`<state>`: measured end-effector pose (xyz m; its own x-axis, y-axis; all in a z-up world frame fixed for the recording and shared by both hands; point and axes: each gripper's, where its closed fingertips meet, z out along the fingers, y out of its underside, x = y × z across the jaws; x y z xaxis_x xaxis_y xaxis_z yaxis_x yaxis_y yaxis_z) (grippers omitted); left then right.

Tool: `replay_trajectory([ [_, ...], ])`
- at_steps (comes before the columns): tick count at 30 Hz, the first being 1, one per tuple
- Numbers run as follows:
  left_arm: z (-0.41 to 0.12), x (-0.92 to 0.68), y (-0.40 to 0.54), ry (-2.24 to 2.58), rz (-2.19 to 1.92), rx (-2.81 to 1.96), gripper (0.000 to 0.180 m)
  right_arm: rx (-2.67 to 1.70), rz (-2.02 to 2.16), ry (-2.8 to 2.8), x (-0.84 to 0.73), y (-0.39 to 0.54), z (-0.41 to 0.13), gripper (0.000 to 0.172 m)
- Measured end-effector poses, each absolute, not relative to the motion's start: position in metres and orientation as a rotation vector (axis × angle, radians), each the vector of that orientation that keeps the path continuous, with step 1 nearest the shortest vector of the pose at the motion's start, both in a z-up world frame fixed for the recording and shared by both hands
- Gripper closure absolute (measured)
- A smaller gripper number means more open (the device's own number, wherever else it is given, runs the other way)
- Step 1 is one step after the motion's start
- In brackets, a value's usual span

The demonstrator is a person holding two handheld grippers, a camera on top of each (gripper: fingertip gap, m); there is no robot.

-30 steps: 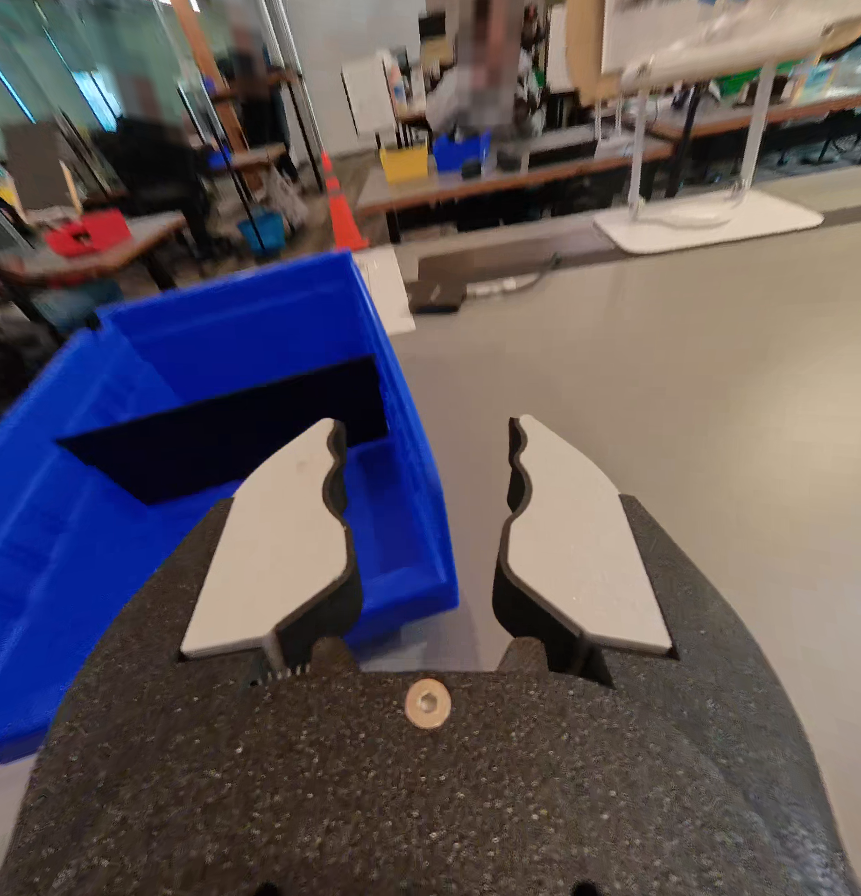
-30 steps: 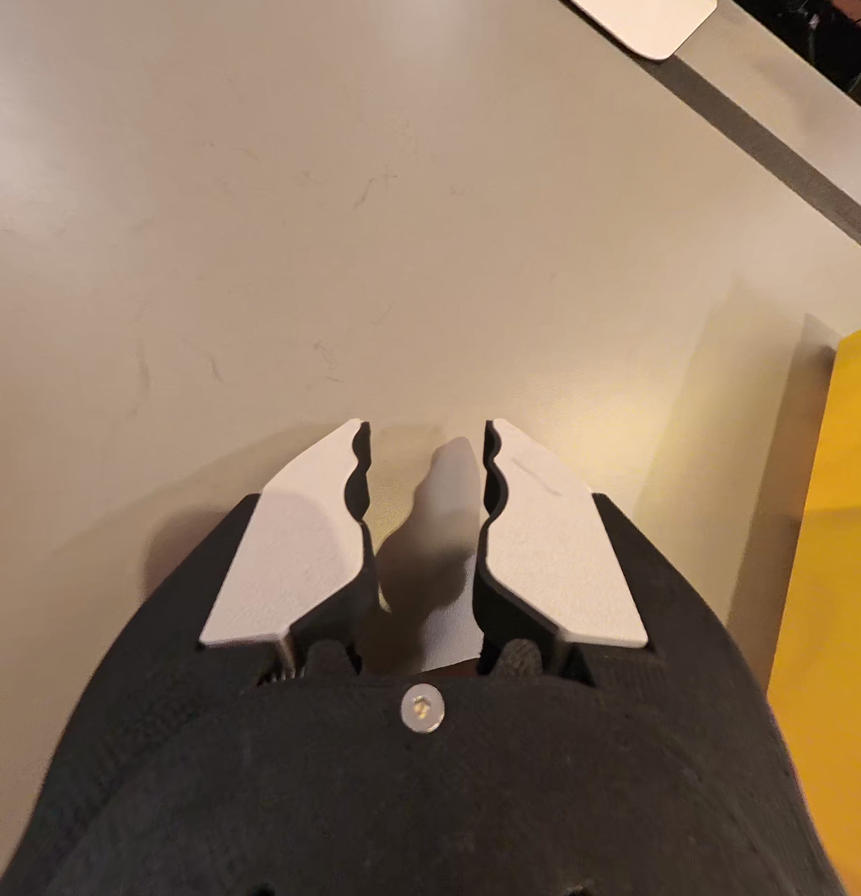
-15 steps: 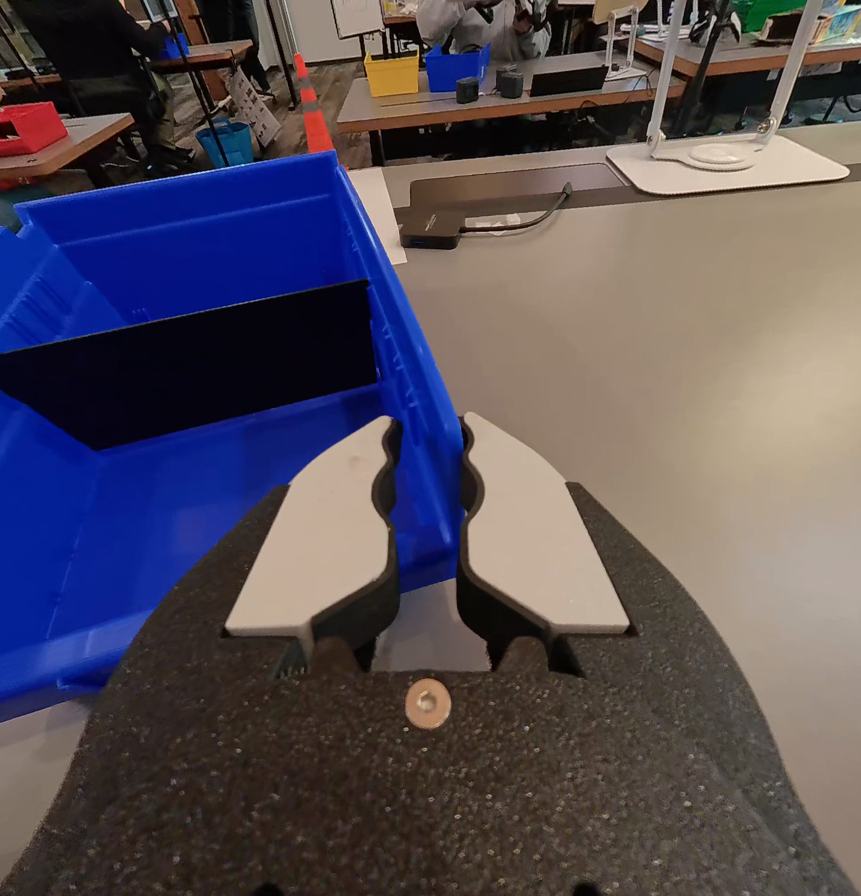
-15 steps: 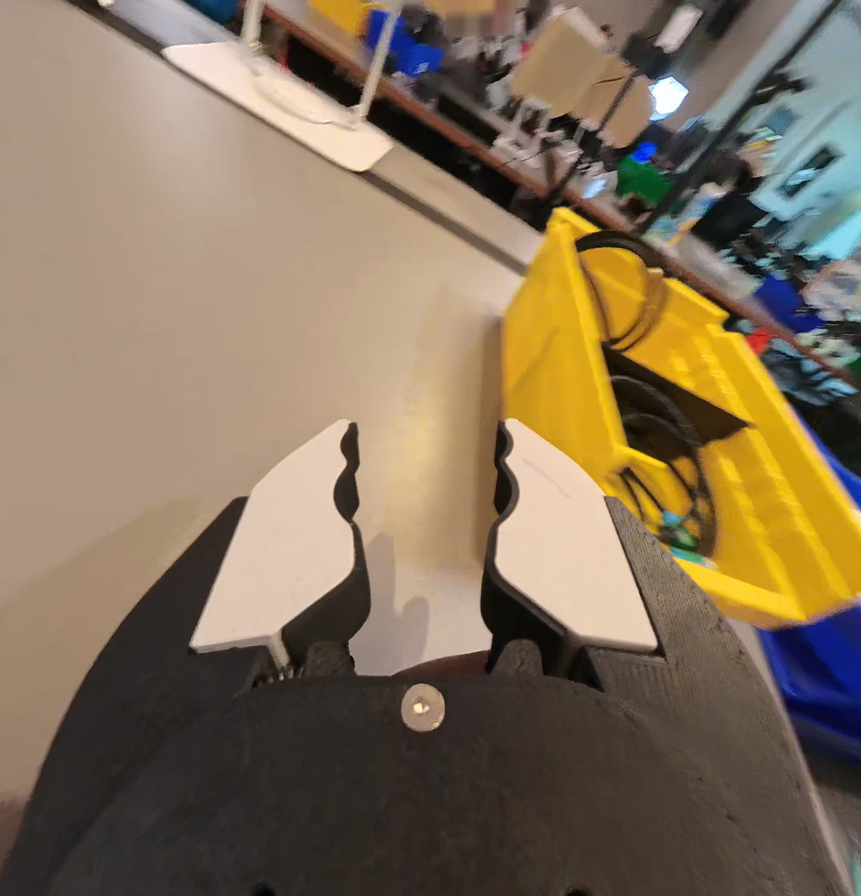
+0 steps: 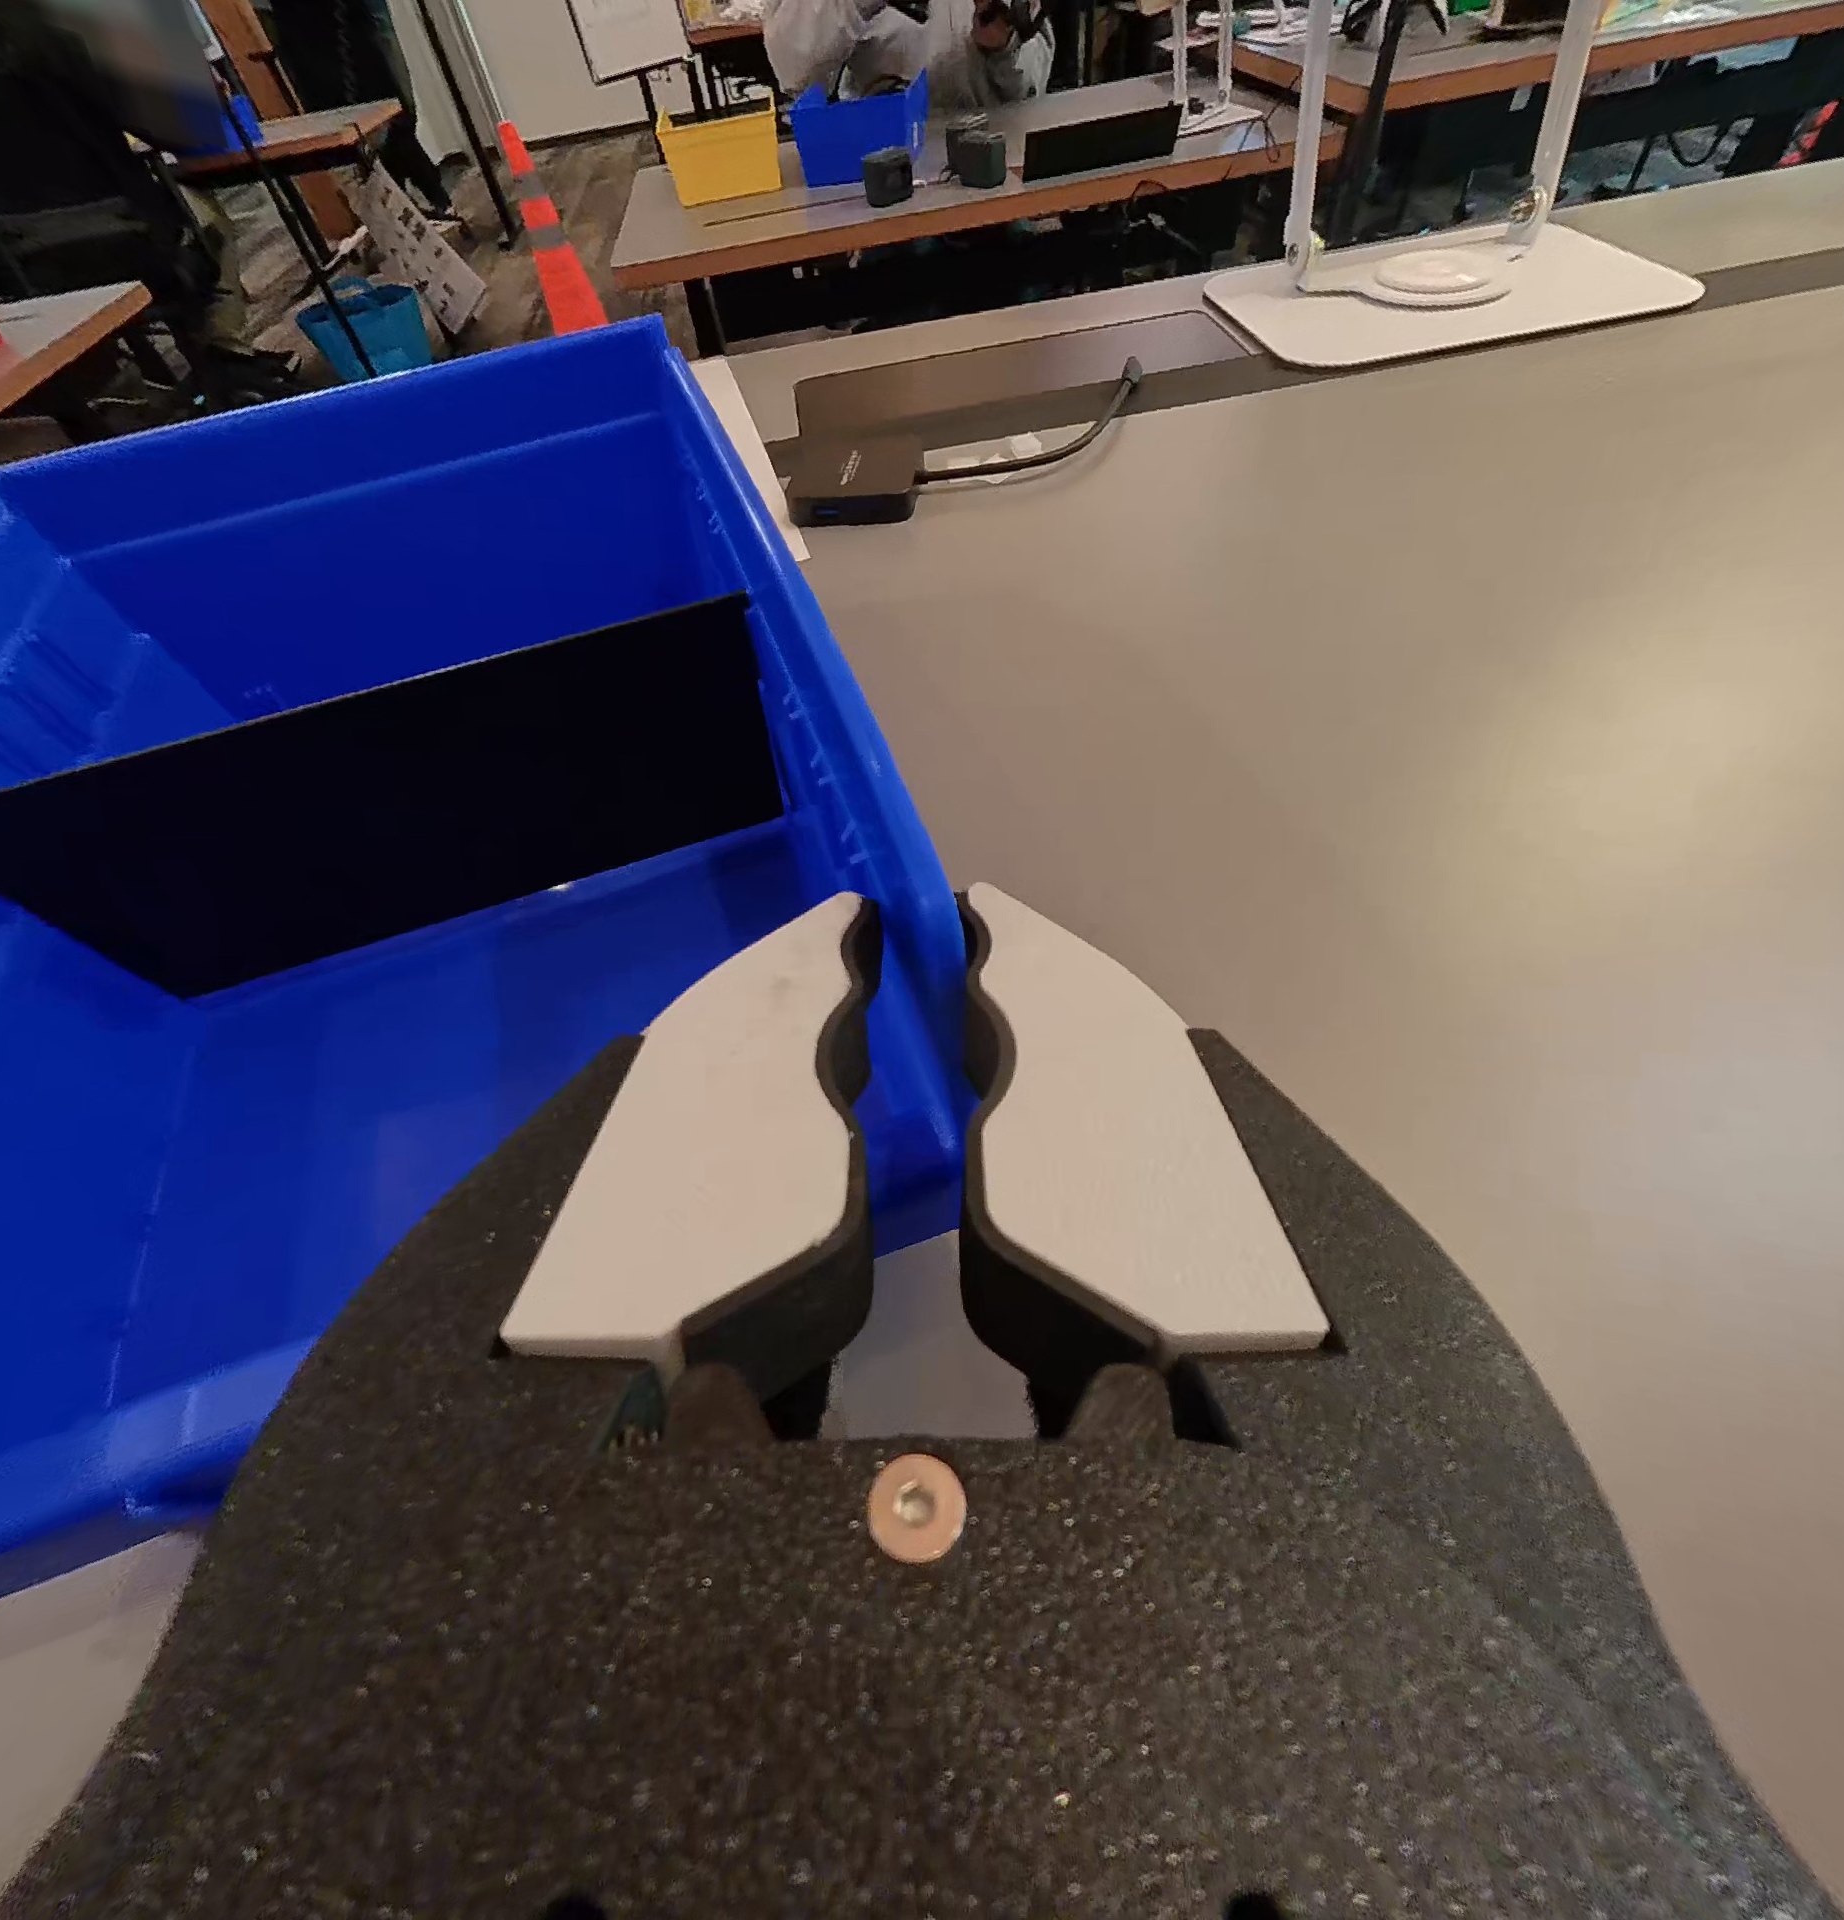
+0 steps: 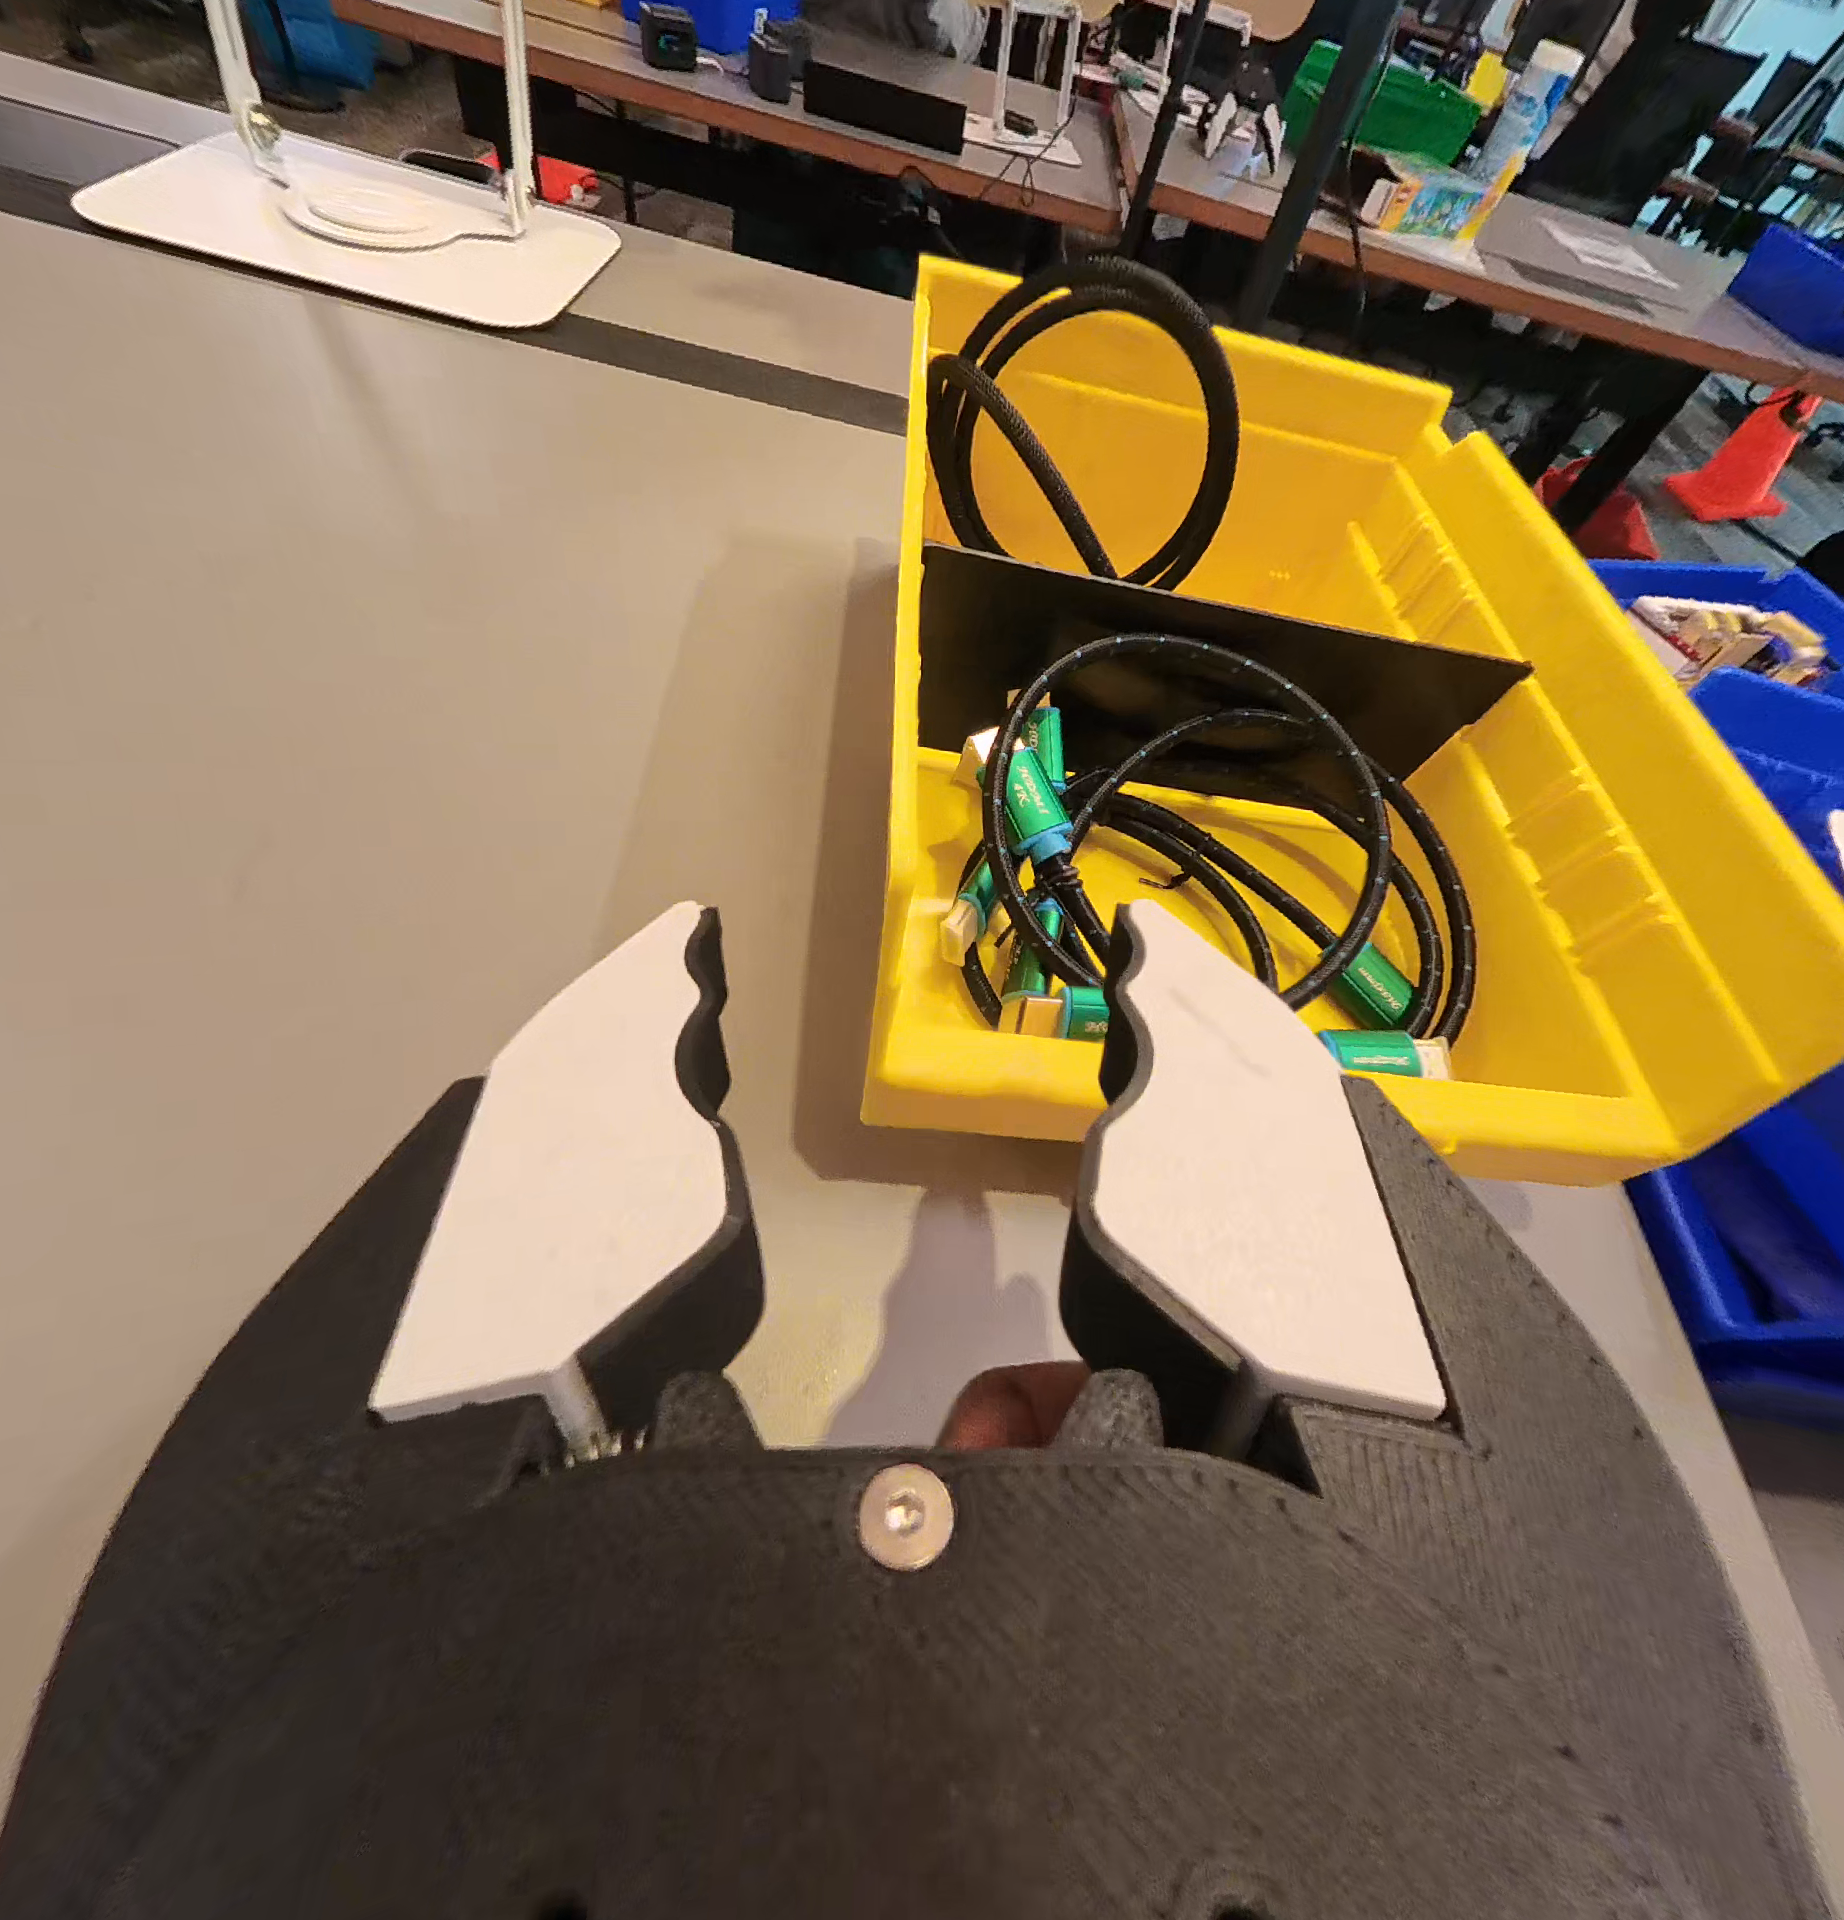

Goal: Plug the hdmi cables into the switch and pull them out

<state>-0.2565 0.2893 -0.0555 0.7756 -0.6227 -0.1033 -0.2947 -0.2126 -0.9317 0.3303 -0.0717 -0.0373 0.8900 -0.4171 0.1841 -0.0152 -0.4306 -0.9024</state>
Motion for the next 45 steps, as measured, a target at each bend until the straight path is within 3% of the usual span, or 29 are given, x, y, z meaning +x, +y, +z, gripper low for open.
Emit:
replay_trajectory([
  [7,-0.056,-0.257,0.287,0.736,-0.389,-1.805,0.167,-2.076,-0.510,0.360,0.350,-0.052,-0.061,0.115],
  [10,-0.056,-0.258,0.284,0.776,-0.420,-1.793,0.167,-2.074,-0.534,0.331,0.354,-0.044,-0.062,0.148],
  [11,-0.056,-0.258,0.283,0.793,-0.435,-1.788,0.167,-2.086,-0.492,0.281,0.348,-0.038,-0.064,0.167],
  [45,-0.055,-0.218,0.138,1.679,-1.173,-1.314,0.167,-2.059,-0.018,-0.655,0.263,0.064,-0.066,0.166],
])
